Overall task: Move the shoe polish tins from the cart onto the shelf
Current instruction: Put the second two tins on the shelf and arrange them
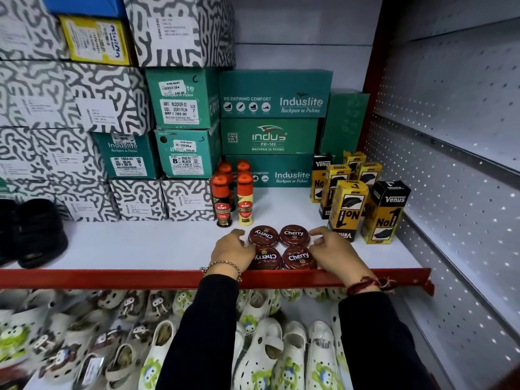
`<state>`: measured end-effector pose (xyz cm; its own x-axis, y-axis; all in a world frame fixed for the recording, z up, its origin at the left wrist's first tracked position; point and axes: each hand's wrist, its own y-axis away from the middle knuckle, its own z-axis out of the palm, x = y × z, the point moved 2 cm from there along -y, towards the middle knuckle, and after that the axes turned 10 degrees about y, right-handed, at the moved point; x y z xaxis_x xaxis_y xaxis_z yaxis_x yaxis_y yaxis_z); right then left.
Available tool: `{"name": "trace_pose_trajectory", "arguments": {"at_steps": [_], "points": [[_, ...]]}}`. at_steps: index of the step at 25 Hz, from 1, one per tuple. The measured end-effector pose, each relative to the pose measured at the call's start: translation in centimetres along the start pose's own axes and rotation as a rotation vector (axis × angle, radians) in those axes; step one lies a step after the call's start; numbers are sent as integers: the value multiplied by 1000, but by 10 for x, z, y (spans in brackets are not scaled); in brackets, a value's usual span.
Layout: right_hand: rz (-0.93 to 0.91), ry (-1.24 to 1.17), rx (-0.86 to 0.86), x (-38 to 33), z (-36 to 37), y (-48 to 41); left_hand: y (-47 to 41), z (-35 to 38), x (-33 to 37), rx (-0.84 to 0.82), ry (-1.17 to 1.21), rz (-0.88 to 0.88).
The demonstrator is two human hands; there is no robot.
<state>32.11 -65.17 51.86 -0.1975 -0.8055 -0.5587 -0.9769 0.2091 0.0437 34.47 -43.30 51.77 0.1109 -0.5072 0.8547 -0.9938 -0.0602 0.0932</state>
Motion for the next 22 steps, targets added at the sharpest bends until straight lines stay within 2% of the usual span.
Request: {"name": "trace_pose_trajectory", "arguments": {"at_steps": [2,5,16,22], "points": [[-88,145,-35,-2,4,1,-2,2,3,-45,-43,61],[-102,235,-98,-1,7,3,-1,9,8,-91,-67,113],[-121,276,-45,4,5,0,-4,20,6,-77,-83,154],[-208,307,-181,-1,13,-3,-6,30,7,-200,-193,292]]}}
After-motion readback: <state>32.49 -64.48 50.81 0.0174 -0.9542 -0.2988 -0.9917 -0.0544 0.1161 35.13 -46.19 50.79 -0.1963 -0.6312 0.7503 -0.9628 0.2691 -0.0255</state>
